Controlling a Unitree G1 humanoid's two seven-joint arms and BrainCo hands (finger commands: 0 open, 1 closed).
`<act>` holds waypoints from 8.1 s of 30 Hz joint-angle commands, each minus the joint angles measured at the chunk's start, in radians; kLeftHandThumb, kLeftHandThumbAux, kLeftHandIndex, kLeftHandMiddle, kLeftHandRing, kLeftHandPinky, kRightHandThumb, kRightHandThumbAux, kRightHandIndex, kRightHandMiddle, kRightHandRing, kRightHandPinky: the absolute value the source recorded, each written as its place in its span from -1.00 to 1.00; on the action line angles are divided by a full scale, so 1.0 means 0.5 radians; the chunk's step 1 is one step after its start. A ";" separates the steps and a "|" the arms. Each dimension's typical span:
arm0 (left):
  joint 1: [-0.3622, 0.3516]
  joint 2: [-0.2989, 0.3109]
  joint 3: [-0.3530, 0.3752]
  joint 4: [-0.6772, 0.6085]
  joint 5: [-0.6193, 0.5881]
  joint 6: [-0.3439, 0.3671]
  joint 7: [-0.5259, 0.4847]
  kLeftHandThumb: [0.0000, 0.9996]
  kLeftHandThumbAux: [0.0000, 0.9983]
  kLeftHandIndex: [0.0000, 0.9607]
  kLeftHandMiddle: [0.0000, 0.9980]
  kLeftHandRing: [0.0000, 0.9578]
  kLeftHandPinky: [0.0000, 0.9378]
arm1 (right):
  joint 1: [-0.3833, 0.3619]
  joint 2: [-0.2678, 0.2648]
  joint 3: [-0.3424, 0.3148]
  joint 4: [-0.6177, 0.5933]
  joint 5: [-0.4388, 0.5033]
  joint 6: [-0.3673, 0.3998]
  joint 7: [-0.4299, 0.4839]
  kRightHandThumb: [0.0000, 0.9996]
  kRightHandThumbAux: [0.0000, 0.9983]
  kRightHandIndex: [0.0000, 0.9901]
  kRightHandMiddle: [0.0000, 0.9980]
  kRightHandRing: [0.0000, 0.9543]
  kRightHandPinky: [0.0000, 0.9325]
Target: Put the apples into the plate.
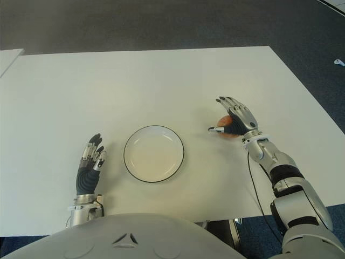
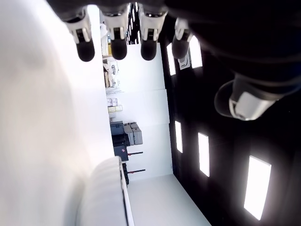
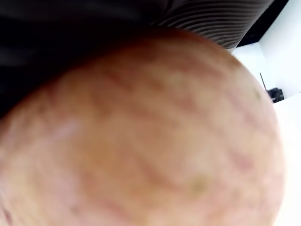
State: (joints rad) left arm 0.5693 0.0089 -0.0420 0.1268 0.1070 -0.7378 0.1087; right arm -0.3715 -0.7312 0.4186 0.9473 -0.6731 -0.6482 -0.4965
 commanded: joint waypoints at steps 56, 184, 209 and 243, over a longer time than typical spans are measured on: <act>0.137 0.000 -0.065 -0.271 -0.001 0.166 -0.074 -1.00 -0.13 -1.00 -1.00 -1.00 -0.99 | 0.399 -0.254 0.192 -0.422 -0.152 0.098 0.271 -0.14 -0.09 -0.61 -0.62 -0.60 -0.49; 0.161 0.066 -0.005 -0.300 -0.065 0.260 -0.164 -1.00 -0.20 -1.00 -1.00 -1.00 -1.00 | 0.310 -0.018 -0.596 -1.641 0.212 -0.148 0.907 0.45 0.43 -0.11 0.74 0.79 0.80; 0.148 0.032 -0.019 -0.292 -0.014 0.274 -0.132 -1.00 -0.18 -1.00 -1.00 -1.00 -0.99 | 0.408 0.413 -0.295 -2.036 -0.144 -0.018 0.989 0.43 0.43 -0.11 0.75 0.80 0.85; 0.181 -0.058 -0.060 -0.314 0.086 0.272 -0.062 -1.00 -0.19 -1.00 -1.00 -1.00 -0.98 | 0.352 0.490 0.038 -1.839 -0.470 -0.145 0.867 0.44 0.41 -0.11 0.70 0.79 0.83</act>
State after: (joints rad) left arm 0.6527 -0.0158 -0.0617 -0.0301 0.1505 -0.6066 0.0761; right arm -0.2007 -0.4774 0.4310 0.0421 -0.8860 -0.7221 -0.0572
